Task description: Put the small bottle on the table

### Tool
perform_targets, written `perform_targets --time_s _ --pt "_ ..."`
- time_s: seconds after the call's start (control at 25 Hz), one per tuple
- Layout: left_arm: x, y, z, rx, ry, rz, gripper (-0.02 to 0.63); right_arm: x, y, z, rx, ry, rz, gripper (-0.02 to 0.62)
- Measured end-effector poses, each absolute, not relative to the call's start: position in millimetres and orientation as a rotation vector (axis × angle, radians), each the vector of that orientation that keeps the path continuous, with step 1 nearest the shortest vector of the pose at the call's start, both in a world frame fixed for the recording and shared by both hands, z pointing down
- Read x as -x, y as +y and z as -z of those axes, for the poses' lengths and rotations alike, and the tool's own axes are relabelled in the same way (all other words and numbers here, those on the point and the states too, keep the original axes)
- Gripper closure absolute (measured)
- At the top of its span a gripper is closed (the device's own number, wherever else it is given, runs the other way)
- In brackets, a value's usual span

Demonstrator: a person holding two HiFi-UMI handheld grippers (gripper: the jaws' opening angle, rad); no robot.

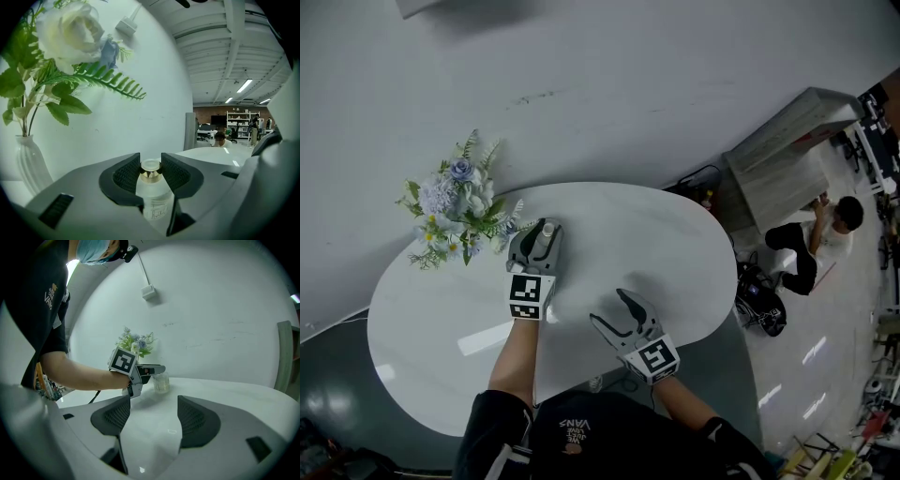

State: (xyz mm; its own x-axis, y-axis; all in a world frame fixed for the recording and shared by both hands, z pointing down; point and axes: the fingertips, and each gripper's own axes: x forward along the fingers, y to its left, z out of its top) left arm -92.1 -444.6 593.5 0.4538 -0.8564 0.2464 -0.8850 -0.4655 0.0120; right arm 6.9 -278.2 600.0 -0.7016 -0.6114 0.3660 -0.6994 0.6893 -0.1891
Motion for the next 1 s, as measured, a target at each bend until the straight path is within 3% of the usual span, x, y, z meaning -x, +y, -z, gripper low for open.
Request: perform_targets --time_s 0.68,0.92,0.96,1.0 --pt "89.1 -433.6 -594.8 -2.650 -1.472 -0.364 0.453 6.2 -271.7 -576.3 -1.044 -2.678 -0.460 0.313" --pt "96.2 -418.9 -593.0 -2.610 -1.469 -0.305 0.388 10.4 -266.9 -572.2 -1.058 -2.665 -0.432 0.320" --pt "97.6 -415.1 -592.8 -2.599 -1.472 -0.294 0.385 10.3 -266.3 -571.1 -1.068 -2.662 -0.419 0.347" --pt "98.6 -410.8 -592.8 -2.591 -1.473 -0.286 0.382 10.0 -265.7 -569.2 -1.082 -2.664 -0.407 0.456"
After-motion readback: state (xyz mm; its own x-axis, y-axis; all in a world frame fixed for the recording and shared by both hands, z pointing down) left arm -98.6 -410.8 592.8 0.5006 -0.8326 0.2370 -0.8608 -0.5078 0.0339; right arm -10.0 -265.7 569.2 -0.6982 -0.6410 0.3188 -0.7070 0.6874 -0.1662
